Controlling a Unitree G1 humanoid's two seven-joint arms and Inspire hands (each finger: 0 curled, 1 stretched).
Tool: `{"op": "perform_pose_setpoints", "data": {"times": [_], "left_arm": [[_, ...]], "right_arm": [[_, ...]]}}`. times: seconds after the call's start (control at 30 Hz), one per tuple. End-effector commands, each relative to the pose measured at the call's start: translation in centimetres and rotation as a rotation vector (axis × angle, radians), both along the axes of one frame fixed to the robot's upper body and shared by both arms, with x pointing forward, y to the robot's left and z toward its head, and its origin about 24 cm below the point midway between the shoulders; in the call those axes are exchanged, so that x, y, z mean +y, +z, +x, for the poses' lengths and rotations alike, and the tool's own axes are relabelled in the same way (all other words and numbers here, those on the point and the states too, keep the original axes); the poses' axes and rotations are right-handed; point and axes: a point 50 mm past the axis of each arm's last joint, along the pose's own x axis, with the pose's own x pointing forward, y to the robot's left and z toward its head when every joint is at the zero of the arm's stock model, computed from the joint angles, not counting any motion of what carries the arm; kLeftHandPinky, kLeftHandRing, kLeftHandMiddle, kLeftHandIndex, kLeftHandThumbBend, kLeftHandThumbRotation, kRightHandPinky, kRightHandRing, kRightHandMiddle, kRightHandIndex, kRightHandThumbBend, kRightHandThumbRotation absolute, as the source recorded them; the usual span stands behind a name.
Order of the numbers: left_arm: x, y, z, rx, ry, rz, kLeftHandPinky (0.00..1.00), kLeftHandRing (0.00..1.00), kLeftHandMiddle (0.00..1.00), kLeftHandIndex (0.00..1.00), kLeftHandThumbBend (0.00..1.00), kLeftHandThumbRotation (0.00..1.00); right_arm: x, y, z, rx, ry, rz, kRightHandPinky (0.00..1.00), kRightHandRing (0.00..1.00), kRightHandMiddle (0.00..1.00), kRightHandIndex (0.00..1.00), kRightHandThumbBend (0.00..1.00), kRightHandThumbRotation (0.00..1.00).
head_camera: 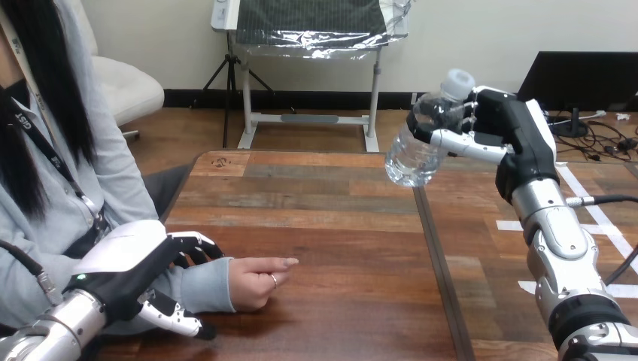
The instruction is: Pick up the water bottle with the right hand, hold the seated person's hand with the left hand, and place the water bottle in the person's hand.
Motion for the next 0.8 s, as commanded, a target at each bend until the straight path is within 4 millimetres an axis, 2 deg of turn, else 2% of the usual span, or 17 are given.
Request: {"op": "perform_pose_setpoints", "data": {"times": [0.0, 0.47, 0.77], "left_arm": [[-0.3, 2.0, 1.8, -0.064, -0.034, 0.027, 0.62, 0.68, 0.71, 0.73, 1.00, 0.27], [-0.6, 1.2, 1.6, -0.022, -0.017, 0.040, 0.60, 0.67, 0.71, 0.73, 1.00, 0.27], [-0.9, 0.6, 1.4, -0.029, -0.002, 0.002, 0.55, 0.61, 0.65, 0.68, 1.00, 0.19]], "right_arm": [[0.3, 2.9, 0.5, -0.142, 0.016, 0.008, 0.29, 0.34, 0.42, 0.46, 0.73, 0.00], [0.2, 3.1, 0.3, -0.164, 0.040, 0.012, 0.28, 0.34, 0.42, 0.46, 0.73, 0.00], [0.3, 3.2, 0.1, -0.168, 0.052, 0.020, 0.27, 0.33, 0.41, 0.45, 0.73, 0.00]]}}
